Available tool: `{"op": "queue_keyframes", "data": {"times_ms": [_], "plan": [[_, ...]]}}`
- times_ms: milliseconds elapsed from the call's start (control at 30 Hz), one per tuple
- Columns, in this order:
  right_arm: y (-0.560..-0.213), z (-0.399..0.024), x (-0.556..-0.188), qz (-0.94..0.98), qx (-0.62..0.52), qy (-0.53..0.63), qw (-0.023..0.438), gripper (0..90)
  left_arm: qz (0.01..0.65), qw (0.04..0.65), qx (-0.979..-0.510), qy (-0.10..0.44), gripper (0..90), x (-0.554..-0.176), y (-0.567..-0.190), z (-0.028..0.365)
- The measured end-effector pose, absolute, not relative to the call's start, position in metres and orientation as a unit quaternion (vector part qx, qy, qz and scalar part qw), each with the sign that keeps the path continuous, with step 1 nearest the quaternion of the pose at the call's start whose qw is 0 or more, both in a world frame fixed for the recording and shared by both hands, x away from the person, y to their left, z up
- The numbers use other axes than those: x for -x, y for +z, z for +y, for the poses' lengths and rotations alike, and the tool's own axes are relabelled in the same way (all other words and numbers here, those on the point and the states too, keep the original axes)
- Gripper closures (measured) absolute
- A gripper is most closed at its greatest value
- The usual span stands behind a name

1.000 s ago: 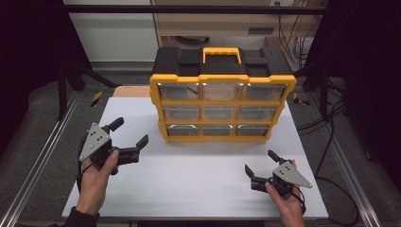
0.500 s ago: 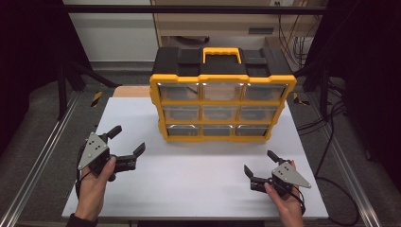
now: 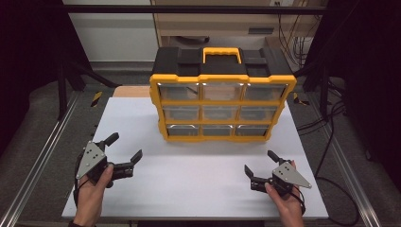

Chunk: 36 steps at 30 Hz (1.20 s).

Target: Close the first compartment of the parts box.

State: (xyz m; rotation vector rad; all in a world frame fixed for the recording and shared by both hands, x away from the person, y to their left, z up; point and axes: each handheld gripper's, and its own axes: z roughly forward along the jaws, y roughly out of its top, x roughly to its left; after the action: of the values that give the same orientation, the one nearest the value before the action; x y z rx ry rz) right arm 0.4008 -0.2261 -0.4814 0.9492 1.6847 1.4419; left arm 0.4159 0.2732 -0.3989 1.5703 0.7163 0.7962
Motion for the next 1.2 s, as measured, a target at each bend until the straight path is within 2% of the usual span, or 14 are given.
{"op": "queue_keyframes", "data": {"times_ms": [600,1200], "plan": [[-0.481,-0.226,-0.401,0.653,-0.368,0.557,0.358,3.0,0.311,0.576,-0.675,0.339,1.8,-0.409,-0.412,0.286],[-0.48,-0.226,-0.4,0.65,-0.369,0.561,0.355,3.0,0.302,0.576,-0.687,0.324,1.8,-0.409,-0.427,0.282]]}}
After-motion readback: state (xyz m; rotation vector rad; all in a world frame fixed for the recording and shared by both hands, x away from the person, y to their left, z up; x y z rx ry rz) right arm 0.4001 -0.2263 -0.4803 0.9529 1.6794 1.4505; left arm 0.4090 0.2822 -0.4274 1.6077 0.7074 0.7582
